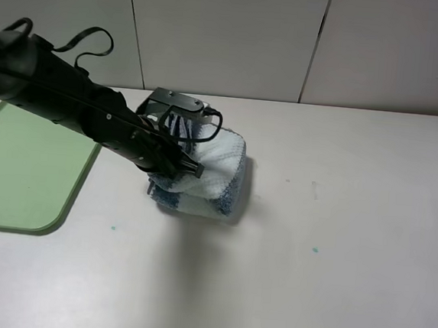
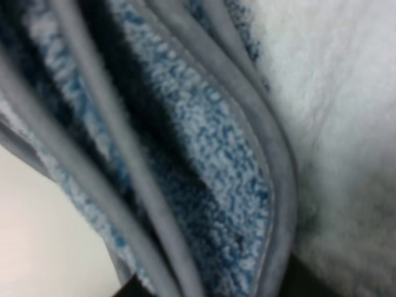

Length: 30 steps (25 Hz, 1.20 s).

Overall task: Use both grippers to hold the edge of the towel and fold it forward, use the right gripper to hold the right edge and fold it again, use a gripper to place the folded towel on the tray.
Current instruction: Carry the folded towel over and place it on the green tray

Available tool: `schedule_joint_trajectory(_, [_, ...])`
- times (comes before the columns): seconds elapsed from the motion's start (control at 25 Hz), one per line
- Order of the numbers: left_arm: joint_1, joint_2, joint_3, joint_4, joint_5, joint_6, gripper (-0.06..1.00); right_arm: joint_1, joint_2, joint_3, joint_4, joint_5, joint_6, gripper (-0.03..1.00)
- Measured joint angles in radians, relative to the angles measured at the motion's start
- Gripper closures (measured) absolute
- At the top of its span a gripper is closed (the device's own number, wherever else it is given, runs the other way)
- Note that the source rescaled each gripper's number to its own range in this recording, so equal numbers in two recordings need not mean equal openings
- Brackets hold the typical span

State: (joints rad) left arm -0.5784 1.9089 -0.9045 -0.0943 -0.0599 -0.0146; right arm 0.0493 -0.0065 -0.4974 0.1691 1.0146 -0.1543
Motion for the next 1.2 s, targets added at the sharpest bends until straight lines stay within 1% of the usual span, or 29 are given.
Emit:
schedule_joint_trajectory(0.16, [0.061, -0.055, 0.027, 0.024, 0.014, 0.008, 0.77, 0.000, 0.000, 0.000, 0.000, 0.000, 0.000, -0.03])
schedule_joint_trajectory(0.36, [0.128, -0.109, 0.036, 0.027, 0.060, 0.045, 0.77, 0.000, 0.000, 0.000, 0.000, 0.000, 0.000, -0.03])
schedule_joint_trajectory(0.76, [0.232, -0.184, 0.036, 0.077, 0.152, 0.052, 0.77, 0.000, 0.000, 0.000, 0.000, 0.000, 0.000, -0.03])
schedule_joint_trajectory(0.84, [0.251, -0.202, 0.048, 0.094, 0.157, 0.052, 0.77, 0.000, 0.000, 0.000, 0.000, 0.001, 0.000, -0.03])
schedule_joint_trajectory(1.2, [0.359, -0.310, 0.135, 0.100, 0.162, 0.047, 0.77, 0.000, 0.000, 0.000, 0.000, 0.001, 0.000, -0.03])
